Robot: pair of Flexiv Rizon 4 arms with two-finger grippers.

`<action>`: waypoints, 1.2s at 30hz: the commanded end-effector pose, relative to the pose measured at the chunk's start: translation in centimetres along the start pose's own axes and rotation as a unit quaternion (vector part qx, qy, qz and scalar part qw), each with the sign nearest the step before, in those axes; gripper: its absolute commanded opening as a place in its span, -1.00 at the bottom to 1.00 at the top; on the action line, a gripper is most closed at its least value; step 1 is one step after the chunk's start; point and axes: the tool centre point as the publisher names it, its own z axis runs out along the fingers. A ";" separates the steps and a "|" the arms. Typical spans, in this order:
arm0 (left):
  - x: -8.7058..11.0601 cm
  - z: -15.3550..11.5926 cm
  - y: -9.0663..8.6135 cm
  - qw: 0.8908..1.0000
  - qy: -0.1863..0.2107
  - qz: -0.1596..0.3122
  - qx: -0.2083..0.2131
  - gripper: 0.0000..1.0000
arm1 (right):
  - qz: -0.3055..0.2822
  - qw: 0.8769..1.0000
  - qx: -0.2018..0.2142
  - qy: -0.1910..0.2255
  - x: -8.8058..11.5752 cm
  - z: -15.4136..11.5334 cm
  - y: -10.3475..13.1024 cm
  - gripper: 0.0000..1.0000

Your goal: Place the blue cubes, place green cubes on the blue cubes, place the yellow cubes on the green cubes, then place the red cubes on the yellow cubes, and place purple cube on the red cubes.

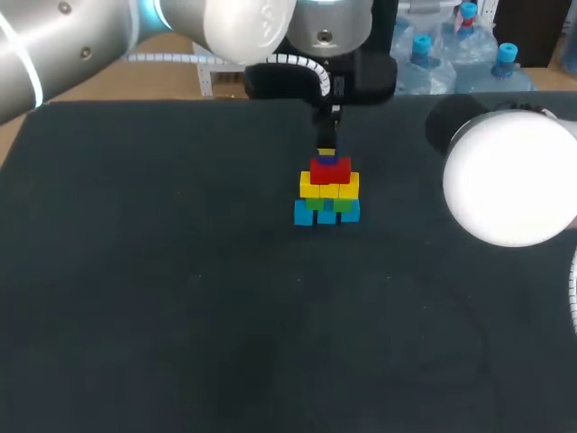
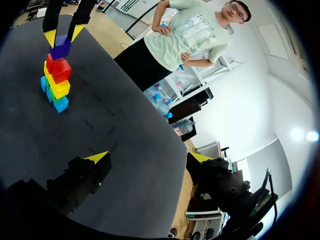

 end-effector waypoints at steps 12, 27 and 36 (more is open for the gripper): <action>-0.5 0.7 -0.1 1.000 0.005 -0.002 0.007 -1.00 | 0.000 1.000 0.000 -0.002 0.1 0.0 0.0 1.00; -0.6 1.1 0.2 1.000 0.009 0.000 0.003 -1.00 | 0.000 1.000 0.000 -0.002 0.1 0.0 0.0 1.00; -0.7 1.1 0.1 1.000 0.013 0.005 0.001 -1.00 | 0.000 1.000 0.000 -0.002 0.1 0.0 0.0 1.00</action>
